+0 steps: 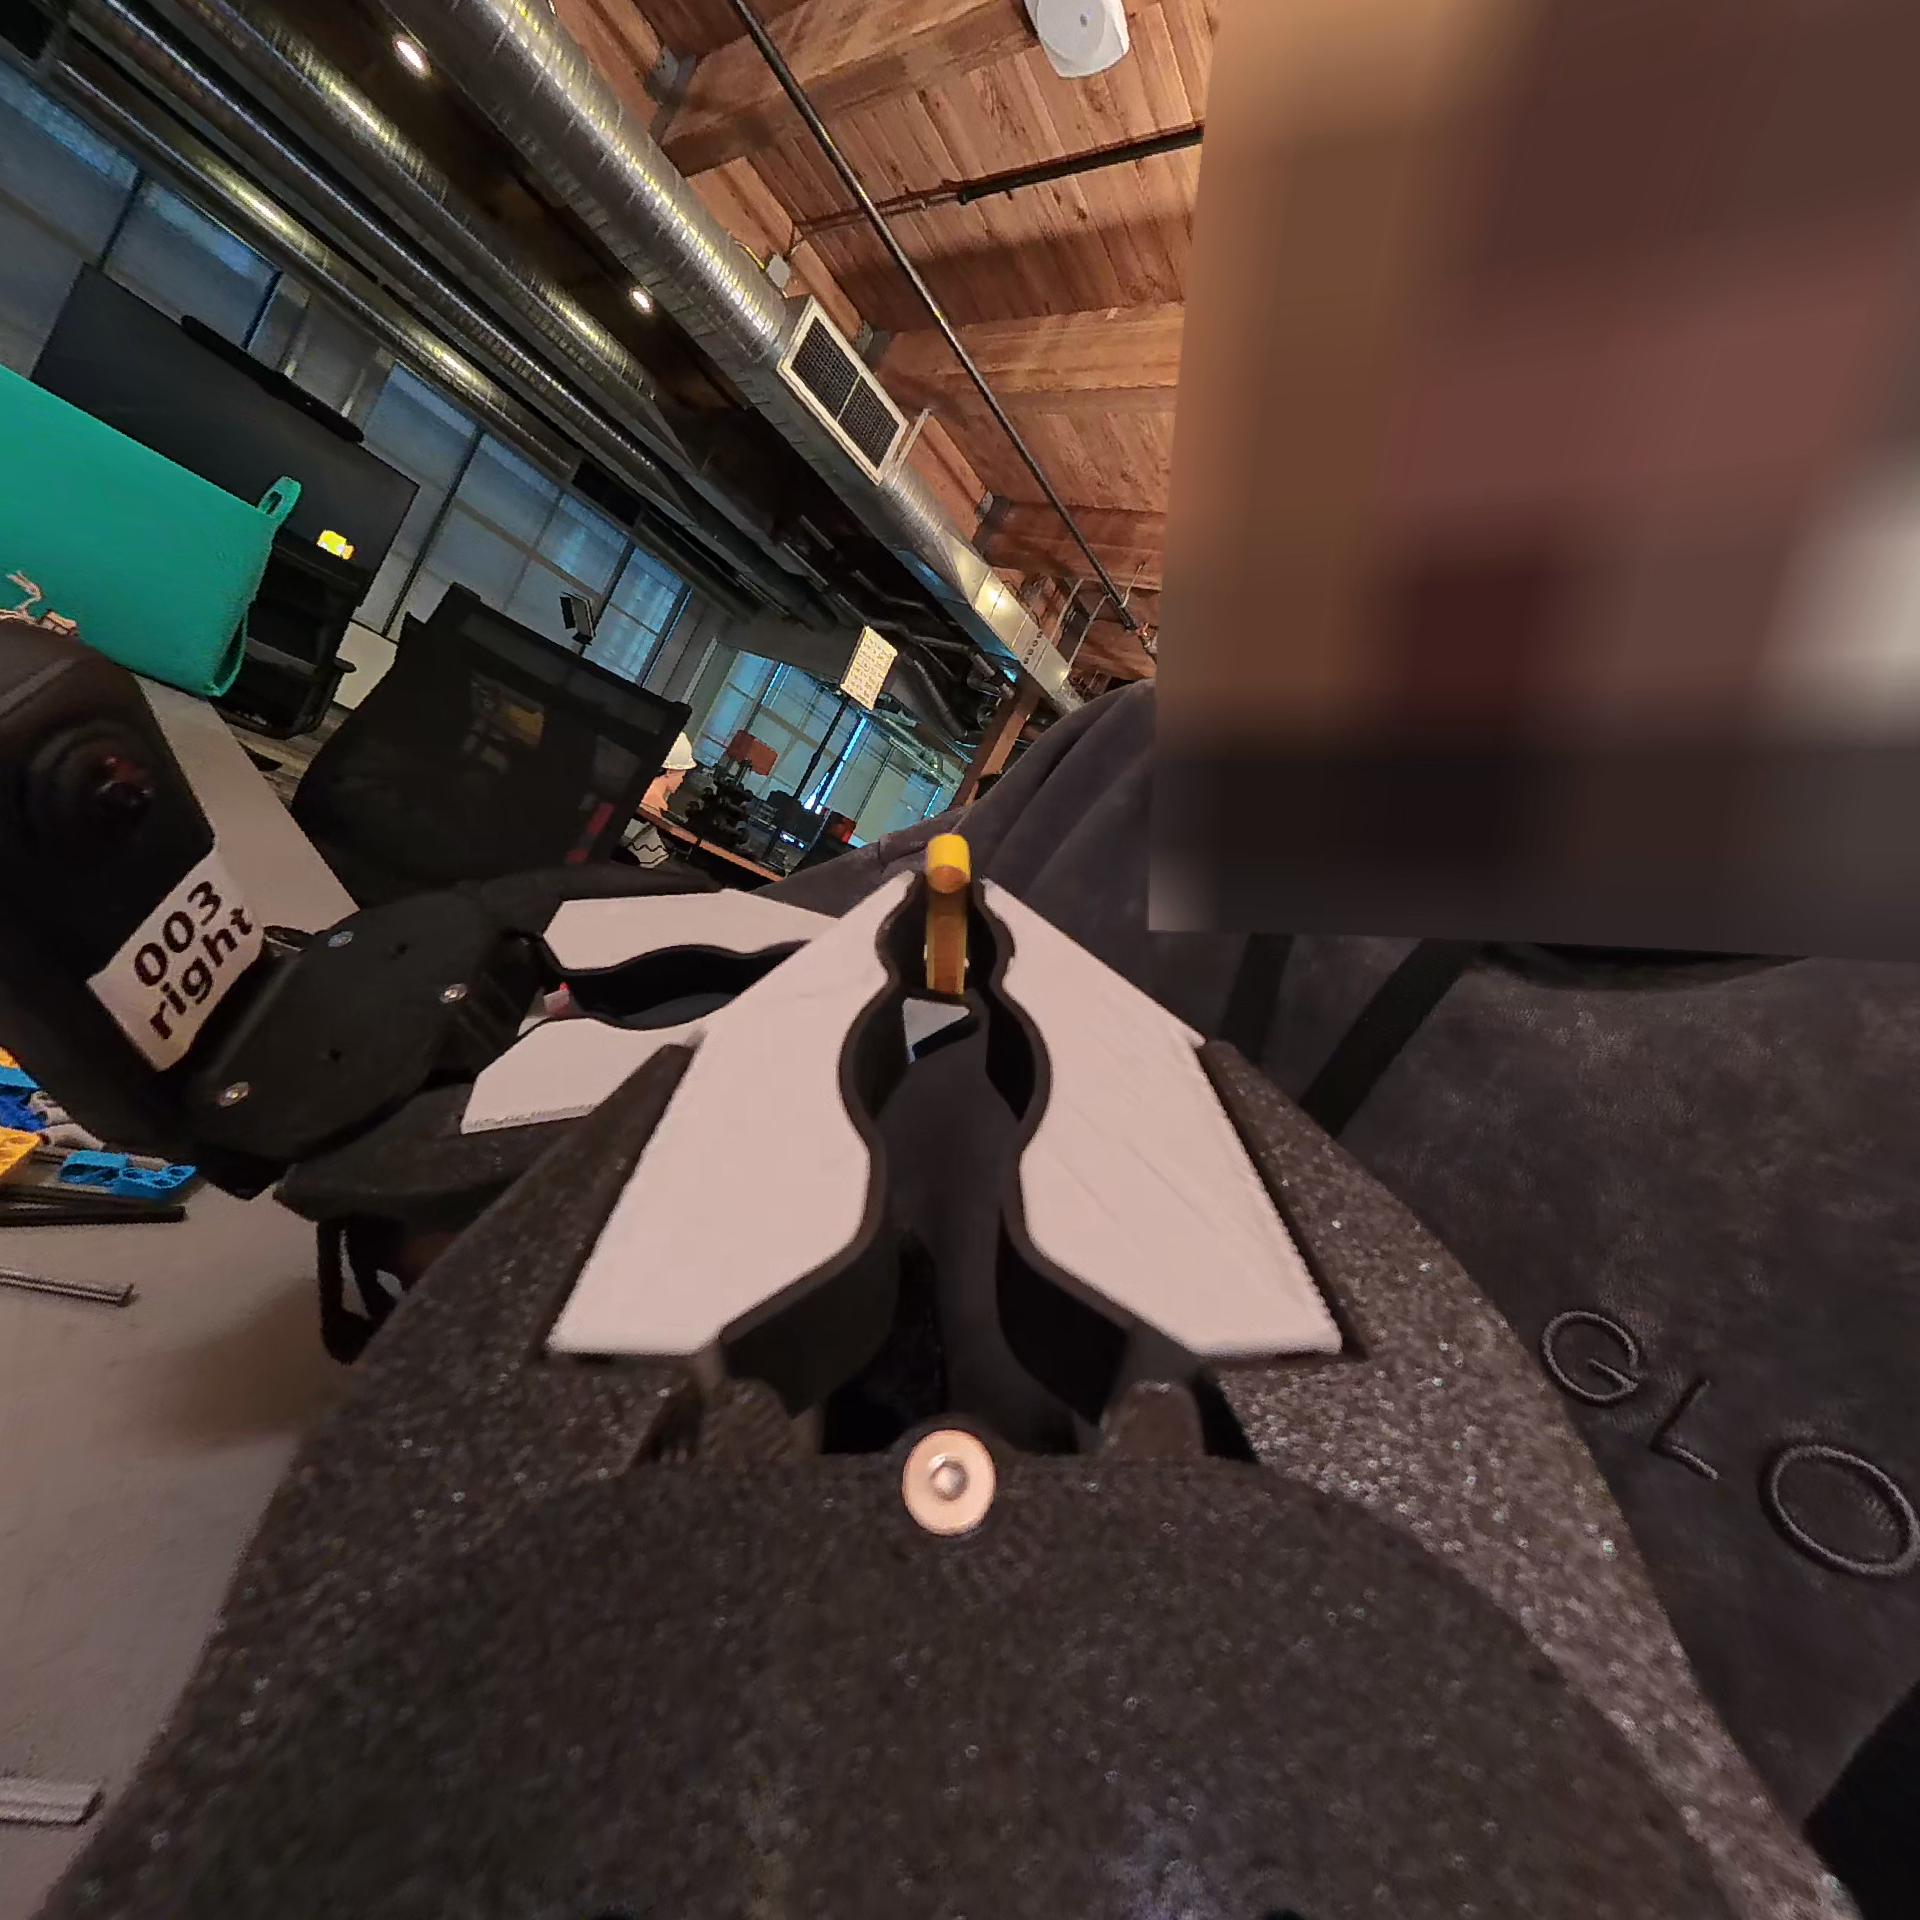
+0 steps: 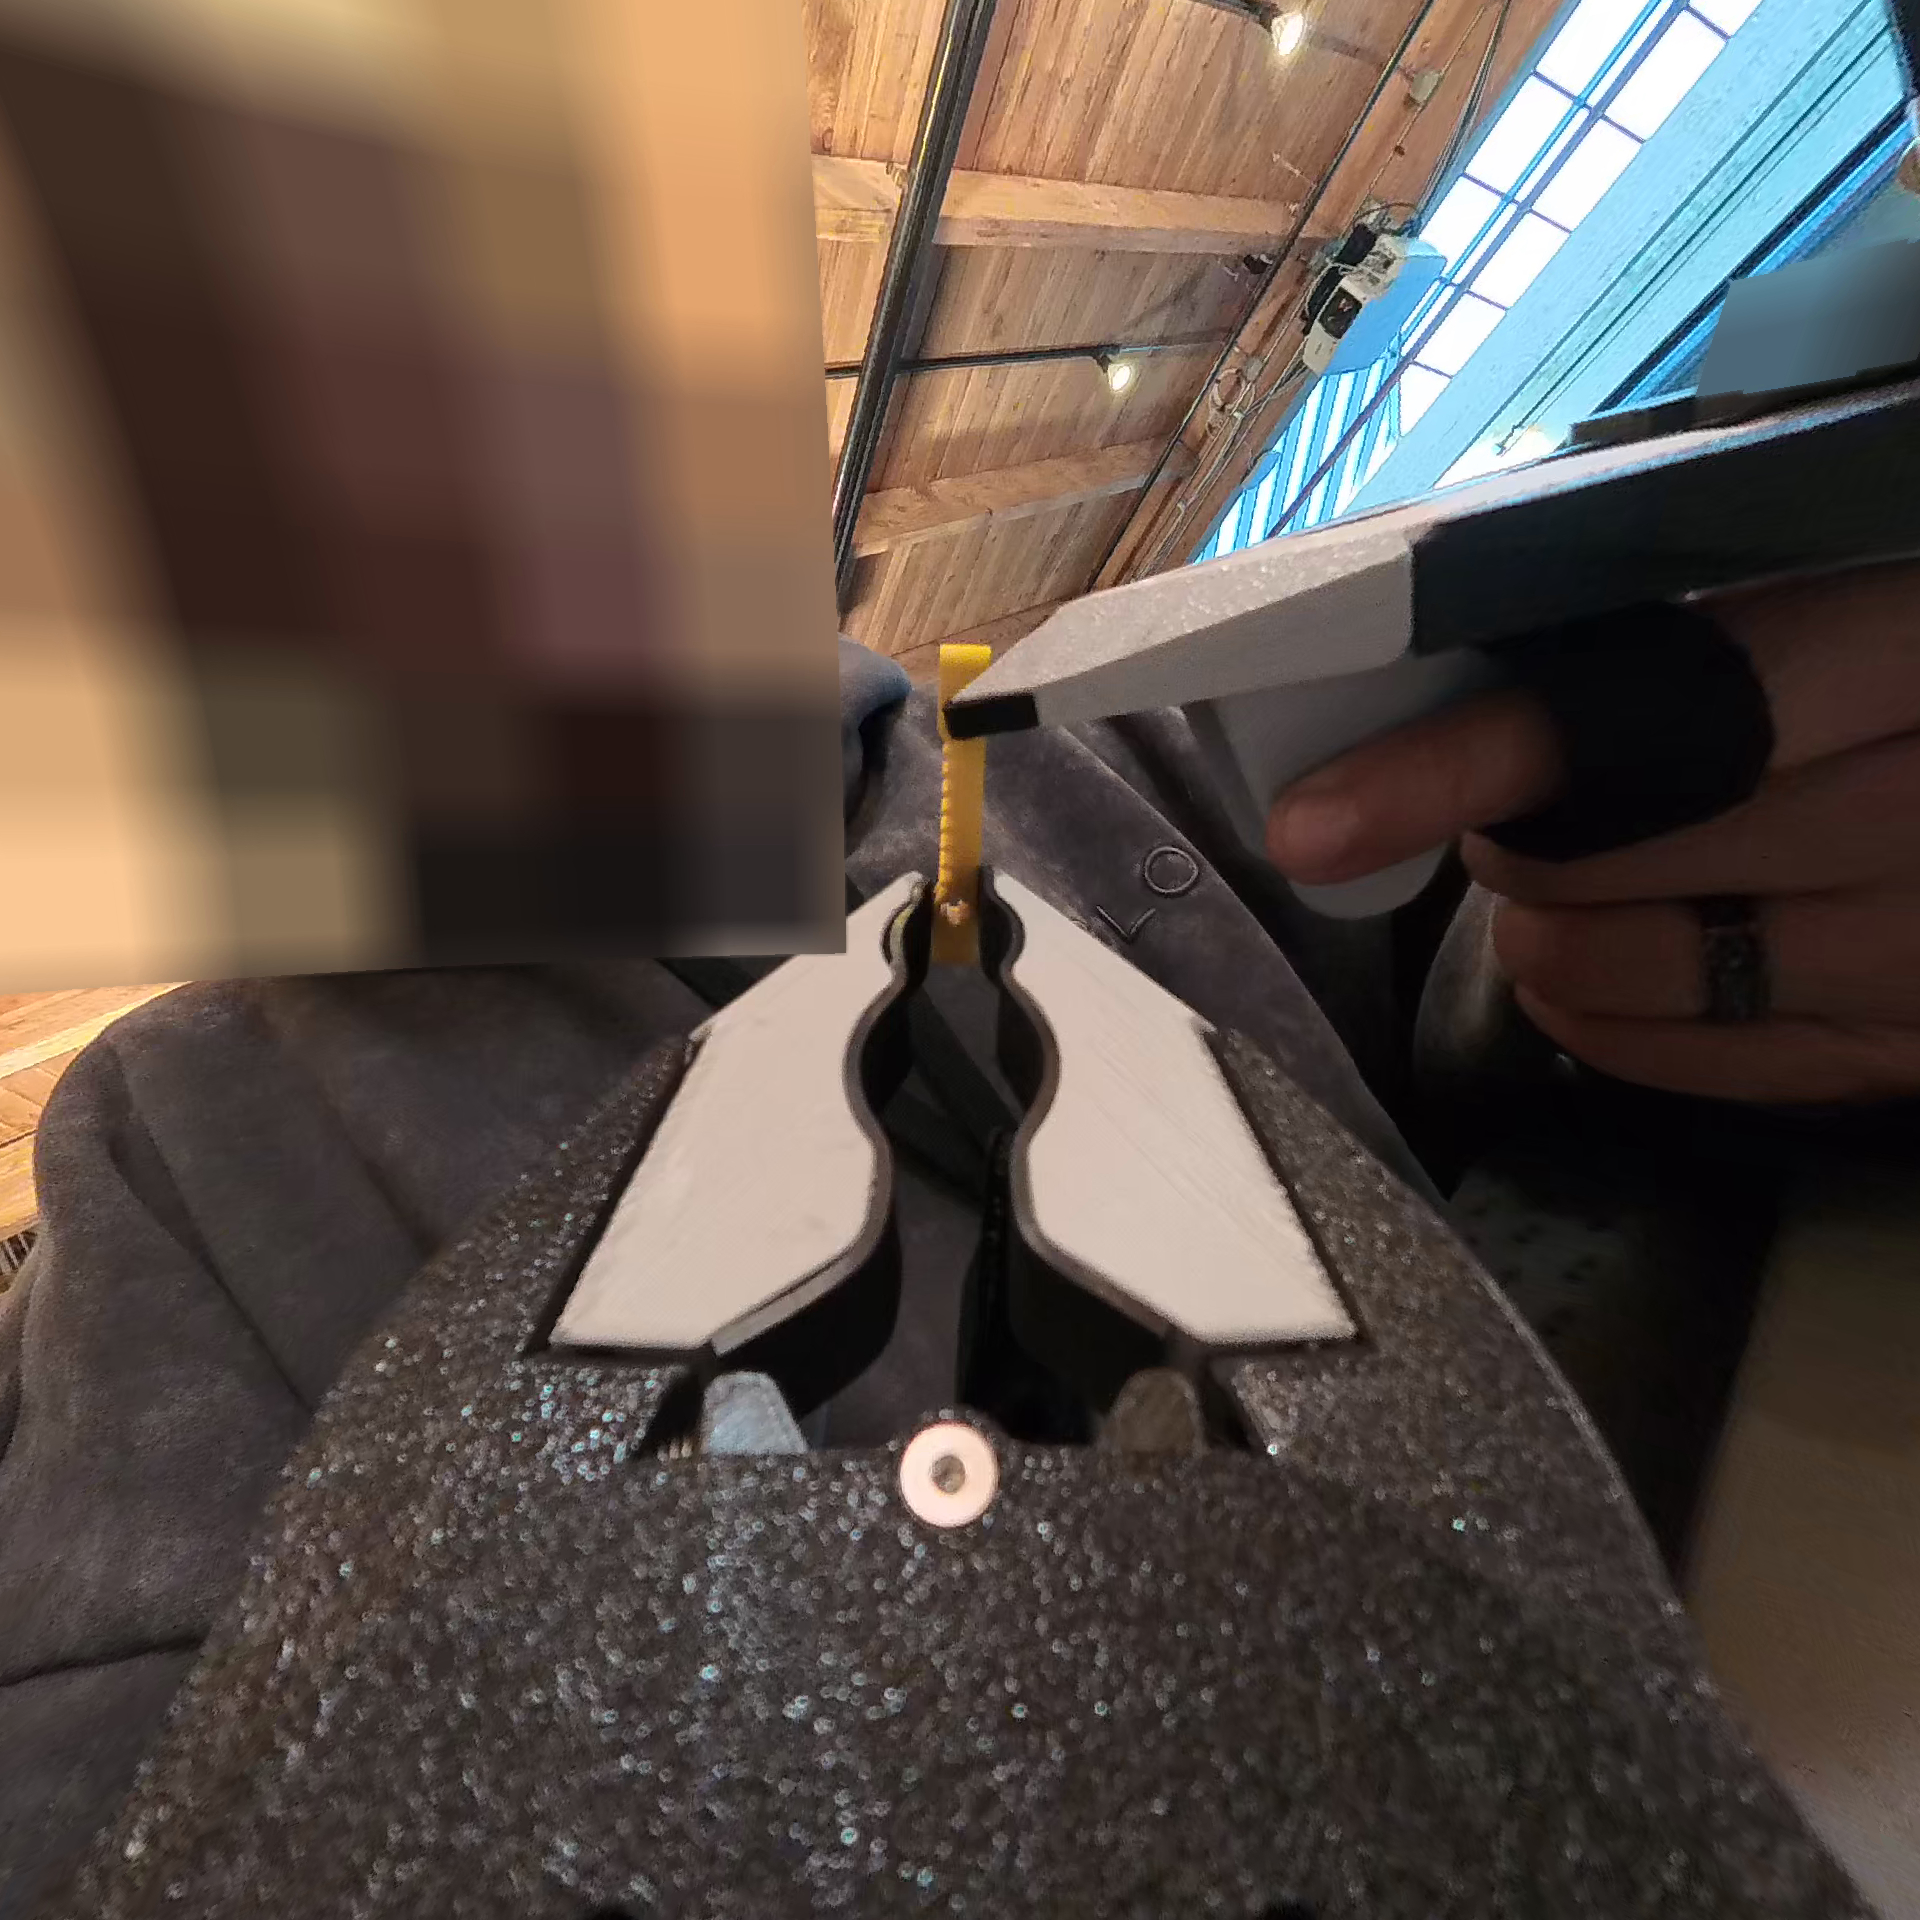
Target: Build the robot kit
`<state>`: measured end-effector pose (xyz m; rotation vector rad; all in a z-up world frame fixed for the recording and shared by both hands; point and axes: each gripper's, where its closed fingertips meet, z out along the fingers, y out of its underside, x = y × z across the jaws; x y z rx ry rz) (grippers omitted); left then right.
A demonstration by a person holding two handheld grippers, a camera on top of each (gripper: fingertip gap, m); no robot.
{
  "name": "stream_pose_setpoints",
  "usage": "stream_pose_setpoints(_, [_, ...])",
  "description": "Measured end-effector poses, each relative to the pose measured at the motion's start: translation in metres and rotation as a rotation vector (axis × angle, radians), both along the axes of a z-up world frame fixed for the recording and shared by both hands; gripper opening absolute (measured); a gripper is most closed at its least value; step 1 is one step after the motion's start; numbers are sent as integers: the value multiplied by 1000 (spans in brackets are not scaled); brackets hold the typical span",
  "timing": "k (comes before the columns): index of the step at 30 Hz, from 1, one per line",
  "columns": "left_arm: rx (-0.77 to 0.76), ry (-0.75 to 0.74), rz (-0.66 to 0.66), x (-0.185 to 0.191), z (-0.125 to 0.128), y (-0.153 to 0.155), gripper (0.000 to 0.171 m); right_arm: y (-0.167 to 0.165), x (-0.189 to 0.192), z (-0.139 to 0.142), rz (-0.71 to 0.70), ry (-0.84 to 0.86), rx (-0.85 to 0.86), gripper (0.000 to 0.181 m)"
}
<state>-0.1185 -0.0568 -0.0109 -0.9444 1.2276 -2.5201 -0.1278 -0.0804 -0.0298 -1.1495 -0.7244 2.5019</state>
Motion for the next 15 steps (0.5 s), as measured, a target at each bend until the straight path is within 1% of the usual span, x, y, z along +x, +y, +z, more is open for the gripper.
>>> stream_pose_setpoints(7, [-7, -9, -4, -2, 2, 0, 6, 1, 1, -2, -1, -2, -5, 8])
stream_pose_setpoints(10, [4, -10, -7, -3, 2, -2, 6, 0, 0, -3, -20, -14, 20, 7])
stream_pose_setpoints(13, [5, 4, -16, -2, 0, -2, 6, 0, -1, -5, -69, -46, 78, 7])
stream_pose_setpoints(15, [20, 45, 21, 4, -4, 0, 7, 3, 1, -11, -162, -127, 151, 7])
